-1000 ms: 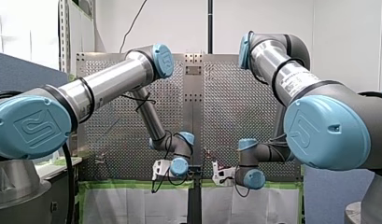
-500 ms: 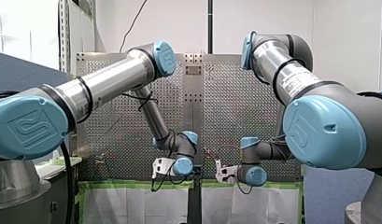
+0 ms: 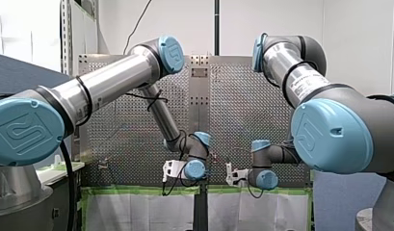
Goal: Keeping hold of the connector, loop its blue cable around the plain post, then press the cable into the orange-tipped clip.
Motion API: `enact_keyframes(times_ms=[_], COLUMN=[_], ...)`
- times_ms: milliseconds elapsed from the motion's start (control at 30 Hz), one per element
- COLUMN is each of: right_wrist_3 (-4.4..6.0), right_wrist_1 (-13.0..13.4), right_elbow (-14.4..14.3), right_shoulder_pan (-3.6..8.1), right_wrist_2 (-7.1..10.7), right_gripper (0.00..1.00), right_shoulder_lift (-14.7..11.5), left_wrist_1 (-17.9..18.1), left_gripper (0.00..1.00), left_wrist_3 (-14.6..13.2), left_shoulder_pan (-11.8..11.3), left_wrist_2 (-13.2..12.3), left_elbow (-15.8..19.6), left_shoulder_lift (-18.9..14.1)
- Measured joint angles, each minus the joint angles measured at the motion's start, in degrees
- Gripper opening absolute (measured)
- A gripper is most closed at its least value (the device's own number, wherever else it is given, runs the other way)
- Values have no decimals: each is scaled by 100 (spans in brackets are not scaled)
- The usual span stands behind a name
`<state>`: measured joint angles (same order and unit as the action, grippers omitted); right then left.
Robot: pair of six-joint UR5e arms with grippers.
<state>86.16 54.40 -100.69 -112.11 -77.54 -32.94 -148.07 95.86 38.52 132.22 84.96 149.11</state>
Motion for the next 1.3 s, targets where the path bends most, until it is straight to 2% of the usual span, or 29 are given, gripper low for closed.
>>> enact_keyframes(times_ms=[67, 133, 267, 567, 800, 1033, 1300], right_wrist_3=[4, 6, 5, -2, -24, -13, -20], right_wrist_1=[-16, -26, -32, -46, -175, -276, -497], right_elbow=[15, 22, 31, 52, 142, 263, 459], right_shoulder_pan=[26, 45, 59, 78, 114, 194, 255], right_wrist_2=[-4, -6, -8, -8, -8, -7, -9], right_gripper=[0, 0, 0, 0, 0, 0, 0], right_shoulder_lift=[-1, -2, -1, -3, -4, -5, -5], left_wrist_1=[21, 47, 74, 77, 37, -162, -168], left_gripper=[4, 2, 2, 2, 2, 2, 2], left_wrist_3=[21, 27, -14, -335, -381, -386, -443], left_shoulder_pan=[74, 122, 160, 175, 213, 235, 227], left_wrist_2=[68, 106, 128, 138, 143, 126, 126], left_elbow=[1, 1, 1, -18, -182, -450, -519], left_shoulder_lift=[-1, 1, 3, 4, 3, 4, 6])
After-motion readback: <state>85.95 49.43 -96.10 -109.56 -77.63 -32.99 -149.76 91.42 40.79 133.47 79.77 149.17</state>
